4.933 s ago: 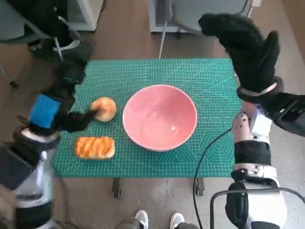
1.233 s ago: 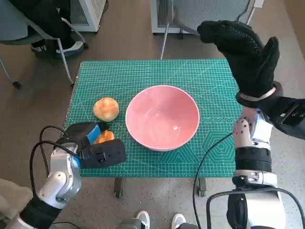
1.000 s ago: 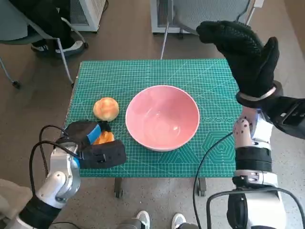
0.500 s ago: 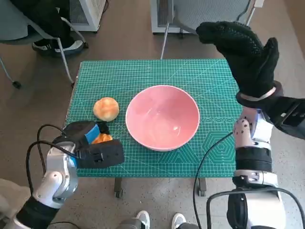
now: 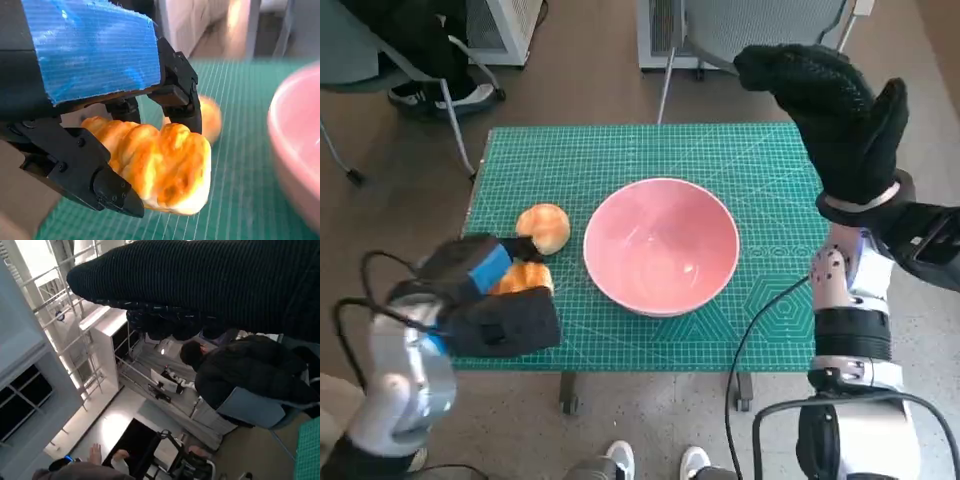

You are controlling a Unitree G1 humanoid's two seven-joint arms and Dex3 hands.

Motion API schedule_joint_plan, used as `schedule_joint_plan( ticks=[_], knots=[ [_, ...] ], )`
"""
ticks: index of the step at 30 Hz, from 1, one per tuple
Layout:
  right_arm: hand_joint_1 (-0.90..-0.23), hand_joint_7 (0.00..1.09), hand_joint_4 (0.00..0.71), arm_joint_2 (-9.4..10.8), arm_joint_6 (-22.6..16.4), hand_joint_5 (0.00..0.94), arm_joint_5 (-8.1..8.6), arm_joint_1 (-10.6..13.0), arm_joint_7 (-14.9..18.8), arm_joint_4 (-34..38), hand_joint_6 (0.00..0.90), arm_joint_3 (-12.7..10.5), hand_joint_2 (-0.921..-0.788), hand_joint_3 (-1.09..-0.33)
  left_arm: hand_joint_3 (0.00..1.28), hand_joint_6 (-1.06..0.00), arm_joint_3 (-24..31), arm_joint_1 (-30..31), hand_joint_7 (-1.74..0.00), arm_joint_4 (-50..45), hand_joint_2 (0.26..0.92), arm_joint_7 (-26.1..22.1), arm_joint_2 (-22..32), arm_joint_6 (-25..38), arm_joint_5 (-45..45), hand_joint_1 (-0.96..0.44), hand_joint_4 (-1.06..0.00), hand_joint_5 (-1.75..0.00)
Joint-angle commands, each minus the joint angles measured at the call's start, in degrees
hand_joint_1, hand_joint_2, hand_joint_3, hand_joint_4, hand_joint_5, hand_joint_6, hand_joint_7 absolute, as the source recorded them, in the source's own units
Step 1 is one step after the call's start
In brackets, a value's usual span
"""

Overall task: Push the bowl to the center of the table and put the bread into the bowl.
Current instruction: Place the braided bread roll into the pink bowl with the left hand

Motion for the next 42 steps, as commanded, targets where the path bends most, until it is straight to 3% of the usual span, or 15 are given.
schedule_joint_plan(
  ticks=[1, 9, 19, 32, 42],
  knots=[
    [-0.714, 0.02, 0.312, -0.2, 0.4, 0.001, 0.08, 1.1, 0.3, 0.4, 0.389, 0.1, -0.921, -0.787, 0.07, -0.7, 3.5, -2.1, -0.93, -5.0, 0.902, -1.7, 0.8, -0.6, -2.0, 0.0, -0.73, -1.27],
    [-0.714, 0.02, 0.313, 0.0, 0.7, 0.001, 0.24, 1.1, 0.0, -0.2, 0.391, 0.1, -0.921, -0.788, 0.06, -0.69, 5.0, -10.8, -0.99, -6.7, 0.897, -1.8, 0.5, -4.3, -4.5, 0.0, -0.76, -1.2],
    [-0.714, 0.02, 0.314, 0.1, 0.9, 0.001, 0.44, 1.8, -0.2, -1.3, 0.392, 0.1, -0.921, -0.786, 0.05, -0.69, -1.3, -23.0, -1.02, -3.4, 0.896, -1.6, -3.4, -6.8, -1.4, 0.0, -0.78, -1.16],
    [-0.711, 0.02, 0.313, -0.4, 1.2, 0.0, 0.28, 3.1, -1.1, -3.2, 0.392, 0.3, -0.921, -0.788, 0.05, -0.67, -8.4, -30.5, -1.03, 7.1, 0.916, 0.3, -13.9, -10.0, -2.3, 0.0, -0.73, -1.22],
    [-0.71, 0.02, 0.312, -0.2, 1.8, 0.0, 0.17, 4.0, -1.9, -5.1, 0.393, 0.9, -0.921, -0.788, 0.06, -0.66, -7.9, -30.4, -1.04, 6.9, 0.92, -0.5, -14.9, -10.2, -1.7, 0.0, -0.7, -1.25]
  ],
)
